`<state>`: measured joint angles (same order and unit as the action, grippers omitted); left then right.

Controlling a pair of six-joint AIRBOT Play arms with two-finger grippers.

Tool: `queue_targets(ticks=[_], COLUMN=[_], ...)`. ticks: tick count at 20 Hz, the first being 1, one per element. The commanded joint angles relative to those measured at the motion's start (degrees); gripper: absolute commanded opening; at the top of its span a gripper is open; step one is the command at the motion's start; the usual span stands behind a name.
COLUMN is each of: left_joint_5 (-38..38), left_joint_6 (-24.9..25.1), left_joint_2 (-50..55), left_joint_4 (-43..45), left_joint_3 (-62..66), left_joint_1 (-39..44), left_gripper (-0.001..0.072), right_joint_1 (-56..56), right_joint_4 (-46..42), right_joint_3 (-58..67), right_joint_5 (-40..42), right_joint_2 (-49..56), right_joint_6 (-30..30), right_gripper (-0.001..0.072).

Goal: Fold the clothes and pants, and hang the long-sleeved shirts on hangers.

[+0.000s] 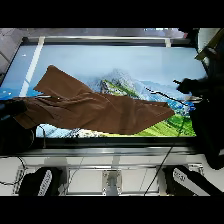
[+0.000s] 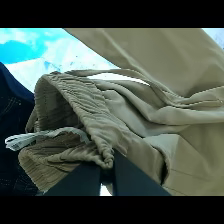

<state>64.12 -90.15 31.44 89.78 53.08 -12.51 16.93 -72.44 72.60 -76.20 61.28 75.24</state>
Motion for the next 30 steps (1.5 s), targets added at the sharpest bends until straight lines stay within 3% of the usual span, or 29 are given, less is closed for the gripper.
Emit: queue_targets(ticks=[1, 6, 11, 21, 28, 29, 30], left_joint_5=[-0.2, -0.2, -0.2, -0.2, -0.2, -0.2, -0.2], left_joint_6=[-0.1, -0.1, -0.1, -0.7, -1.2, -1.2, -1.2], left_joint_2=[0.0, 0.0, 0.0, 0.0, 0.0, 0.0, 0.0], left_joint_4=[0.2, 0.3, 0.2, 0.2, 0.3, 0.3, 0.3], left_joint_3=[-0.1, -0.1, -0.1, -0.1, -0.1, -0.1, -0.1], left_joint_1=[0.0, 0.0, 0.0, 0.0, 0.0, 0.0, 0.0], left_gripper=[0.0026, 0.0026, 0.0026, 0.0026, 0.0026, 0.0026, 0.0026], right_joint_1=[12.0, 11.5, 11.2, 11.1, 7.7, 6.8, 6.1], right_joint_4=[5.2, 6.8, 10.1, 13.8, 16.9, 16.9, 16.9], right_joint_3=[-11.5, -12.5, -12.3, -12.3, -12.3, -12.3, -12.3], right_joint_5=[4.2, 4.5, 4.1, 15.5, 12.7, 12.0, 10.5], right_joint_2=[-6.2, 9.5, 21.6, 24.3, 27.4, 27.4, 27.4], right_joint_6=[-1.8, -3.2, -10.8, -17.0, -20.8, -20.8, -21.4], right_gripper=[0.0547, 0.0548, 0.0548, 0.0547, 0.0546, 0.0499, 0.0389])
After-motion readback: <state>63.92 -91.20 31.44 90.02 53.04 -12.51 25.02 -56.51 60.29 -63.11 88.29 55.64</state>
